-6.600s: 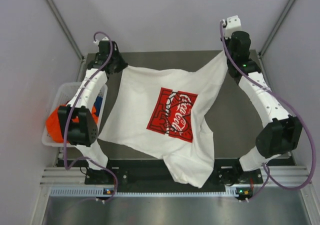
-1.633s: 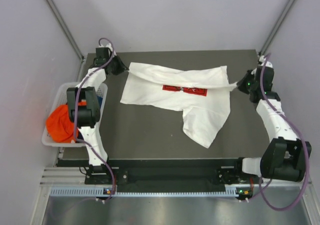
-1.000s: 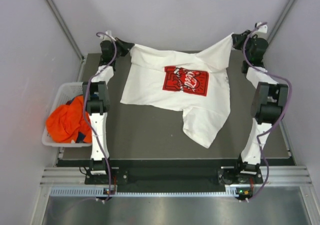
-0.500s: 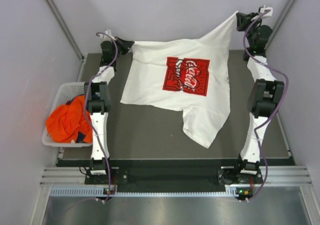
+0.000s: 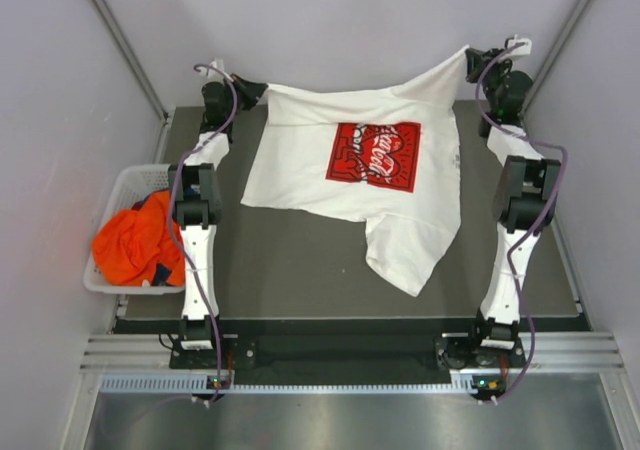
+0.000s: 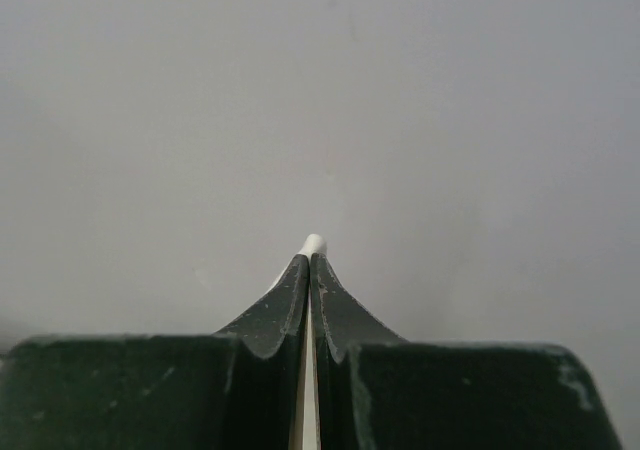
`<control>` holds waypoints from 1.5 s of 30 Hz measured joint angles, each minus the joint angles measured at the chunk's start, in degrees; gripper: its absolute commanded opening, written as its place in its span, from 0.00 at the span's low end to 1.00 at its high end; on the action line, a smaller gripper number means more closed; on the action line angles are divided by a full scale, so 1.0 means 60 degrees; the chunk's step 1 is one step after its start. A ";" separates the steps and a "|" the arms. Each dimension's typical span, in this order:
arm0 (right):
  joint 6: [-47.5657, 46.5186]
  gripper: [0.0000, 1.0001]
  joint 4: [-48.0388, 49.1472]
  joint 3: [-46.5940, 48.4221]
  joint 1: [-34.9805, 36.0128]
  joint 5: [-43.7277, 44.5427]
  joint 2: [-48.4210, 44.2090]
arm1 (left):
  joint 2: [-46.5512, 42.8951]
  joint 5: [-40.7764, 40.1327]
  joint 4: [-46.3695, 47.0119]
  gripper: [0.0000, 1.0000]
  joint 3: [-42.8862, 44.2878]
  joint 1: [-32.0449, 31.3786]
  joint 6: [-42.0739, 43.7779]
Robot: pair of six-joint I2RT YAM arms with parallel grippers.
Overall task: Fold and stack the t-shirts
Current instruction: Fold the tshirt
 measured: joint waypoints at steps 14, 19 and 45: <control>-0.0419 0.00 -0.0619 -0.3195 -0.0280 -0.0222 -0.1341 | -0.0874 0.0492 -0.0539 0.00 -0.1847 0.0149 0.0994; -0.0681 0.00 -0.0907 -0.4156 -0.0459 -0.0488 -0.2685 | -0.1147 0.1235 -0.0605 0.00 -0.2047 0.0306 0.1031; -0.0514 0.04 -0.5839 -1.0102 -0.0452 0.0066 -0.6936 | -0.3064 -0.0335 -0.4299 0.07 -0.4401 0.0244 0.4772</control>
